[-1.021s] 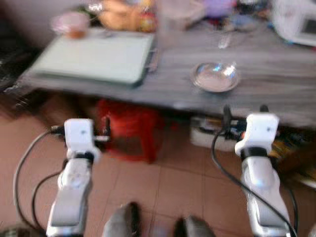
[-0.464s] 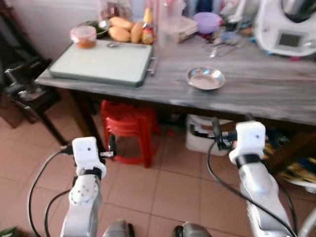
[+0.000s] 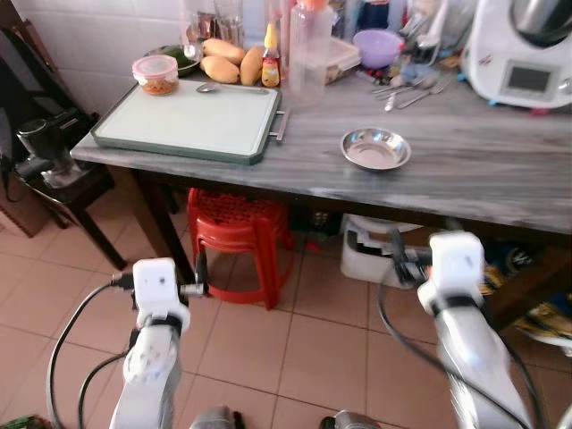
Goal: Setting the table
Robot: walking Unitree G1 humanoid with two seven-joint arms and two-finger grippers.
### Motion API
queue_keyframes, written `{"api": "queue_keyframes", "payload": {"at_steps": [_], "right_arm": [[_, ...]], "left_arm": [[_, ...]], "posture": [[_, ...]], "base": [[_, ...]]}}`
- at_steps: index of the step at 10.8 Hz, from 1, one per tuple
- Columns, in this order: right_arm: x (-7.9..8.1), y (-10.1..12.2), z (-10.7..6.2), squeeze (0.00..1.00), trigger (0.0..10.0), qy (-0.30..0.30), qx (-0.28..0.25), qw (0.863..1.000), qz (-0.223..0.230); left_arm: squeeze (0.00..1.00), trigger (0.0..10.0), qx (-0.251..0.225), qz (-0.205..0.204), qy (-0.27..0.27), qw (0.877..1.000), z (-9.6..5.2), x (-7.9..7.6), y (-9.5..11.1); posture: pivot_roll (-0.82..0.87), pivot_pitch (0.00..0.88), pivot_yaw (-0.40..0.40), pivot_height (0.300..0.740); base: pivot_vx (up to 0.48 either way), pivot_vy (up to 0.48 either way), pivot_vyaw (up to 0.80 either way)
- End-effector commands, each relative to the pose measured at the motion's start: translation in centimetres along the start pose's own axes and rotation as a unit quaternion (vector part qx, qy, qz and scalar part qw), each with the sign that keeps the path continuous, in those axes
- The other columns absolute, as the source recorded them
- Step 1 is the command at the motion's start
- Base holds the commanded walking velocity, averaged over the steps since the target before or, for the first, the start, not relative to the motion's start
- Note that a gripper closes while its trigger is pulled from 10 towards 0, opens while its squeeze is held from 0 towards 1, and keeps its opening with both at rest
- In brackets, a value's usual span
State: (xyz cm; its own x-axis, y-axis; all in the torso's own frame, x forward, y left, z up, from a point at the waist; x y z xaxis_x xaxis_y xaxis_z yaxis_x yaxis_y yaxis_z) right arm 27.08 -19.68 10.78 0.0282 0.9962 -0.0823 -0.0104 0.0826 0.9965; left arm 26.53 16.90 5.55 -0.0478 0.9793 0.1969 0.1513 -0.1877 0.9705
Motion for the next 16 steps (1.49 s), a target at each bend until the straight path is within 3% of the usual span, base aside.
{"api": "queue_keyframes", "payload": {"at_steps": [1, 2, 4, 6, 7, 10, 11, 14, 16], "right_arm": [[-0.4, 0.7, -0.4, 0.0, 10.0, -0.001, -0.008, 1.0, -0.008], [-0.8, -0.3, -1.0, 0.0, 10.0, -0.016, 0.017, 1.0, -0.014], [-0.4, -0.9, -0.7, 0.0, 10.0, -0.04, 0.029, 0.999, -0.008], [0.4, -0.1, 0.6, 0.0, 10.0, -0.056, 0.003, 0.998, 0.042], [0.7, -0.4, 0.7, 0.0, 10.0, -0.045, 0.018, 0.996, 0.07], [1.4, 0.8, 0.2, 0.0, 10.0, -0.02, -0.007, 0.999, 0.049], [1.1, 0.3, 0.2, 0.0, 10.0, -0.033, 0.005, 0.997, 0.065], [1.0, 0.9, 0.9, 0.0, 10.0, -0.026, -0.005, 0.998, 0.052], [1.3, 1.4, 1.2, 0.0, 10.0, -0.013, -0.014, 0.997, 0.069]], "left_arm": [[0.0, 10.0, -0.008, 0.007, -0.015, 1.0, -0.7, 0.0, 0.3], [0.0, 10.0, -0.002, 0.017, -0.016, 1.0, -1.9, 0.2, -0.2], [0.0, 10.0, 0.001, 0.013, 0.018, 1.0, -1.3, 1.5, 0.6], [0.0, 10.0, -0.008, 0.008, 0.009, 1.0, -0.1, 0.8, 1.5], [0.0, 10.0, -0.016, 0.006, 0.001, 1.0, 0.5, 0.1, 2.1], [0.0, 10.0, -0.017, -0.01, -0.017, 1.0, 0.5, -0.7, 2.9], [0.0, 10.0, -0.012, -0.018, -0.019, 1.0, 0.4, -0.6, 2.8], [0.0, 10.0, -0.026, -0.031, -0.058, 0.997, 0.4, -1.9, 3.5], [0.0, 10.0, -0.043, -0.039, -0.08, 0.995, 0.3, -2.2, 4.1]], "posture": [[-0.05, 0.08, 0.009, 0.74], [-0.06, 0.096, -0.012, 0.74], [-0.03, 0.111, -0.027, 0.74], [-0.04, 0.078, -0.002, 0.74], [-0.04, 0.072, 0.002, 0.74], [-0.05, 0.107, 0.003, 0.74], [-0.05, 0.12, 0.001, 0.74], [-0.05, 0.126, -0.001, 0.74], [-0.05, 0.125, -0.004, 0.74]], "base": [[0.0, 0.0, 0.0], [0.0, 0.0, 0.0], [0.0, 0.0, 0.0], [0.0, 0.0, 0.0], [0.0, 0.0, 0.0], [0.0, 0.0, 0.0], [0.0, 0.0, -0.8], [0.0, 0.0, -0.8], [0.0, 0.0, 0.0]]}}
Point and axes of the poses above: a point about 5 cm out from each wrist's last joint towards the gripper, its own z axis pointing out of the wrist towards the gripper, its own y axis along the axis of the wrist's last joint, x = y × z, the point moved 4 cm from there along z, pointing out of the wrist towards the gripper, and after that the axes turned 10 degrees about z, right-handed, at the moved point
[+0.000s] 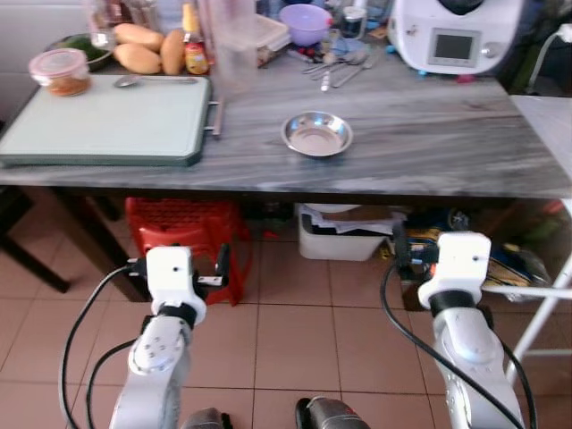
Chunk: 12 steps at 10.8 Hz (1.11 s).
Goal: Setting the table
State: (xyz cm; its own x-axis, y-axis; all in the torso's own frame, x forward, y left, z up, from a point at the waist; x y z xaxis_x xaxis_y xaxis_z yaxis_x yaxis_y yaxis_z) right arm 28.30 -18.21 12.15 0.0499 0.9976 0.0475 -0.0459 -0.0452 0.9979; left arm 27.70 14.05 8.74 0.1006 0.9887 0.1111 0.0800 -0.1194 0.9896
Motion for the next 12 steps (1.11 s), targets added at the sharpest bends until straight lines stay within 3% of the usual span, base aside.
{"api": "queue_keyframes", "payload": {"at_steps": [1, 4, 7, 8, 10, 12], "right_arm": [[0.0, 0.0, 0.0, 0.0, 10.0, 0.004, -0.001, 1.0, 0.0], [0.1, 0.1, 0.3, 0.0, 10.0, 0.009, 0.0, 1.0, -0.002], [0.1, 0.1, 0.5, 0.0, 10.0, 0.013, 0.0, 1.0, -0.006], [0.1, 0.0, 0.5, 0.0, 10.0, 0.015, 0.001, 1.0, -0.006], [0.2, -0.2, 0.5, 0.0, 10.0, 0.019, 0.004, 1.0, -0.007], [0.3, -0.1, 0.7, 0.0, 10.0, 0.02, 0.002, 1.0, -0.006]], "left_arm": [[0.0, 10.0, -0.018, 0.006, -0.012, 1.0, -0.2, -0.4, 0.8], [0.0, 10.0, -0.012, -0.001, -0.016, 1.0, 0.0, -0.6, 0.6], [0.0, 10.0, -0.012, -0.002, -0.018, 1.0, 0.1, -0.6, 0.6], [0.0, 10.0, -0.011, 0.002, -0.012, 1.0, 0.2, -0.4, 0.6], [0.0, 10.0, 0.008, -0.001, 0.024, 1.0, 0.4, 0.5, 0.0], [0.0, 10.0, 0.007, 0.003, 0.023, 1.0, 0.5, 0.5, 0.0]], "posture": [[-0.05, 0.125, -0.005, 0.74], [-0.05, 0.121, -0.009, 0.74], [-0.06, 0.119, -0.012, 0.74], [-0.06, 0.121, -0.014, 0.74], [-0.05, 0.118, -0.014, 0.74], [-0.05, 0.118, -0.014, 0.74]], "base": [[0.0, -0.27, 0.0], [0.0, -0.301, 0.0], [0.0, -0.333, -0.8], [0.0, -0.262, 0.0], [0.0, 0.0, 0.0], [0.0, 0.0, 0.0]]}}
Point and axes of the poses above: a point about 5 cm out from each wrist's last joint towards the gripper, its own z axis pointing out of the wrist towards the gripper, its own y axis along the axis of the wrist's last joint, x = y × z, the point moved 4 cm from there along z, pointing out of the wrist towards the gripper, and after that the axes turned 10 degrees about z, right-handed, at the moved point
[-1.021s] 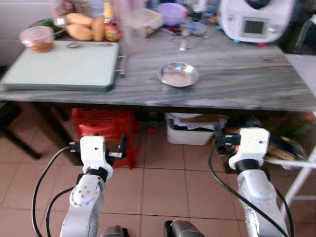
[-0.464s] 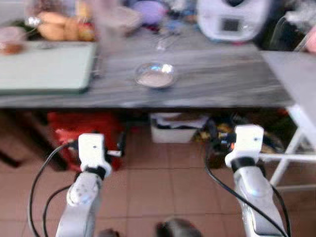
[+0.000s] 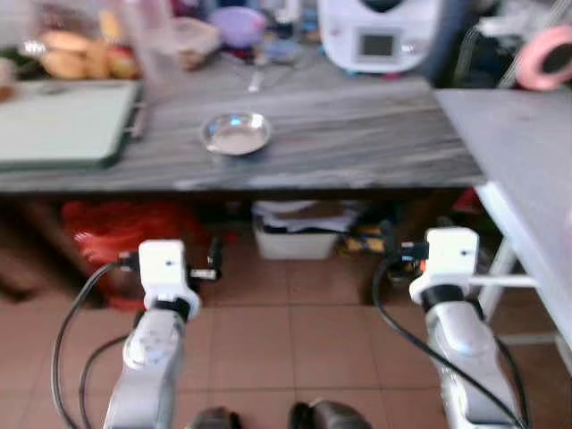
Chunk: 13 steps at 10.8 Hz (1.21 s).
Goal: Setting the table
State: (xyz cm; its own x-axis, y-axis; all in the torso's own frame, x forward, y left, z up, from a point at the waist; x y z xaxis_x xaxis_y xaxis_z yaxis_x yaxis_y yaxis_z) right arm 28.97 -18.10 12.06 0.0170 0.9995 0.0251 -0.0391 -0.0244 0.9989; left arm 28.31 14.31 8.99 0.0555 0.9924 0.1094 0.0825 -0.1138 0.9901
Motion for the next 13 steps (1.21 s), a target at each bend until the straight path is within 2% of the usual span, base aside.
{"api": "queue_keyframes", "payload": {"at_steps": [1, 8, 13], "right_arm": [[0.11, -0.07, -0.06, 0.0, 10.0, 0.003, 0.0, 1.0, 0.002], [0.29, -0.5, -0.57, 0.0, 10.0, 0.0, 0.008, 1.0, 0.011], [0.16, -0.52, -0.51, 0.0, 10.0, -0.003, 0.006, 1.0, 0.013]], "left_arm": [[0.0, 10.0, 0.008, 0.006, 0.0, 1.0, -0.09, 0.04, -0.3], [0.0, 10.0, 0.017, 0.009, -0.006, 1.0, -0.51, 0.17, -0.52], [0.0, 10.0, 0.016, 0.007, -0.006, 1.0, -0.35, 0.08, -0.41]], "posture": [[-0.05, 0.119, -0.012, 0.74], [-0.05, 0.142, 0.0, 0.74], [-0.05, 0.14, -0.004, 0.74]], "base": [[0.0, 0.0, 0.0], [0.0, 0.0, 0.0], [-0.254, 0.0, 0.0]]}}
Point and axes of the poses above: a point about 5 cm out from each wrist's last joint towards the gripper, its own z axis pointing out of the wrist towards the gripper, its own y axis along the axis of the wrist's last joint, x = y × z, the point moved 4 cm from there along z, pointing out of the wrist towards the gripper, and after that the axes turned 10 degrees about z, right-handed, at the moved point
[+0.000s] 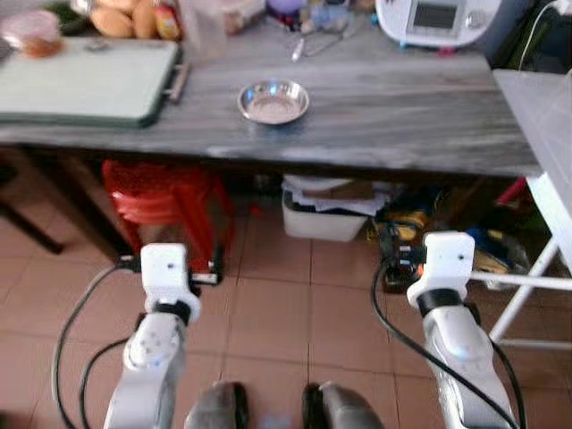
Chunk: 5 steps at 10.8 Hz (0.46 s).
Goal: Setting the table
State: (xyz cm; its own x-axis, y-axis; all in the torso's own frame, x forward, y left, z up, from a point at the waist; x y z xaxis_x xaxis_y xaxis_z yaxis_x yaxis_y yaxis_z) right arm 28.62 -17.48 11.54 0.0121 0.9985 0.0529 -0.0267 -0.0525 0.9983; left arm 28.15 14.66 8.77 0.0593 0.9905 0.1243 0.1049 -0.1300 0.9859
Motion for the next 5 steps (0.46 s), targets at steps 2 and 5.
{"api": "queue_keyframes", "payload": {"at_steps": [2, 5], "right_arm": [[0.2, 0.4, 0.2, 0.0, 10.0, 0.005, -0.012, 1.0, 0.001], [-0.7, -0.4, 0.0, 0.0, 10.0, -0.039, -0.012, 0.999, 0.035]], "left_arm": [[0.0, 10.0, -0.004, -0.003, -0.001, 1.0, 0.2, -0.2, 0.3], [0.0, 10.0, -0.042, -0.002, 0.018, 0.999, 1.4, 0.0, 1.4]], "posture": [[-0.04, 0.129, -0.009, 0.74], [-0.05, 0.06, -0.01, 0.74]], "base": [[-0.253, 0.0, 0.0], [-0.085, 0.0, 0.0]]}}
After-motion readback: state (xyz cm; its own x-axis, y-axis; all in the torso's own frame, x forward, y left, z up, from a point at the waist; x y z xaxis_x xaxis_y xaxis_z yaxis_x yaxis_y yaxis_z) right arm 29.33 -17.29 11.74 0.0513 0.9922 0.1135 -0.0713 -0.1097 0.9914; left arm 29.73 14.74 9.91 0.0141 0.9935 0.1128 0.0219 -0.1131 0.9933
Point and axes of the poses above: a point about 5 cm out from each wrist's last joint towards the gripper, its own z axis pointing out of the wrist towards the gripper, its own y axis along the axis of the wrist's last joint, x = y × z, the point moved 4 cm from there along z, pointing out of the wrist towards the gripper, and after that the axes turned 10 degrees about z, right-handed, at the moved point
